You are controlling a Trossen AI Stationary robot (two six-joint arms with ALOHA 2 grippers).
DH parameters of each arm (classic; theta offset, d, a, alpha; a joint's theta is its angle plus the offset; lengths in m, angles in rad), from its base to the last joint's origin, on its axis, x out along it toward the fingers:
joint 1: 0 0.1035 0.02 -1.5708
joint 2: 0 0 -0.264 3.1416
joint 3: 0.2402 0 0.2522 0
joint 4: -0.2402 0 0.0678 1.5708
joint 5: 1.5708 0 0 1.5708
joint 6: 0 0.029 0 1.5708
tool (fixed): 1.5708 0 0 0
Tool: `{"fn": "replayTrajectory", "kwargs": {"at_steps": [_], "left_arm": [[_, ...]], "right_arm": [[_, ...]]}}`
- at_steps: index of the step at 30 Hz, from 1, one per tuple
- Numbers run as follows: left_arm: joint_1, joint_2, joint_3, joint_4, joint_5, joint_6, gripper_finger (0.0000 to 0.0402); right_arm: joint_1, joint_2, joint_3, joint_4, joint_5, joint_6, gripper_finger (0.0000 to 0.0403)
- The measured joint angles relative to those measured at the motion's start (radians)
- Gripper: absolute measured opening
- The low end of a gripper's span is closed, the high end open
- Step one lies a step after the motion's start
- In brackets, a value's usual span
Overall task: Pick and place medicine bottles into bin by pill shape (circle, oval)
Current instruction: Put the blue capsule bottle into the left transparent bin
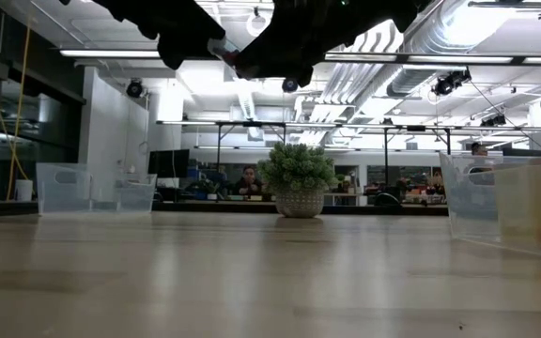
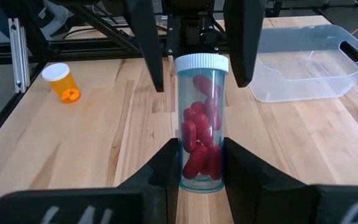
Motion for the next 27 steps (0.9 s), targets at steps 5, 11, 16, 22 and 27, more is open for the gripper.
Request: {"fn": "replayTrajectory", "kwargs": {"at_steps": [5, 11, 16, 22, 27], "left_arm": [[0.0, 0.0, 0.0, 0.0, 0.001, 0.0, 0.0156], [0.0, 0.0, -0.001, -0.001, 0.001, 0.003, 0.0123], [0.0, 0.0, -0.001, -0.001, 0.004, 0.003, 0.0104], [0.0, 0.0, -0.001, -0.002, 0.004, 0.003, 0.0102], [0.0, 0.001, -0.002, -0.012, 0.003, 0.011, 0.0102]], "right_arm": [[0.0, 0.0, 0.0, 0.0, 0.0, 0.001, 0.0081], [0.0, 0.0, 0.0, 0.0, 0.0, -0.013, 0.0081], [0.0, 0.0, 0.0, 0.003, 0.0, -0.015, 0.0081], [0.0, 0.0, 0.0, 0.008, 0.0, -0.015, 0.0106], [0.0, -0.005, 0.002, 0.017, 0.0, -0.012, 0.0129]]}}
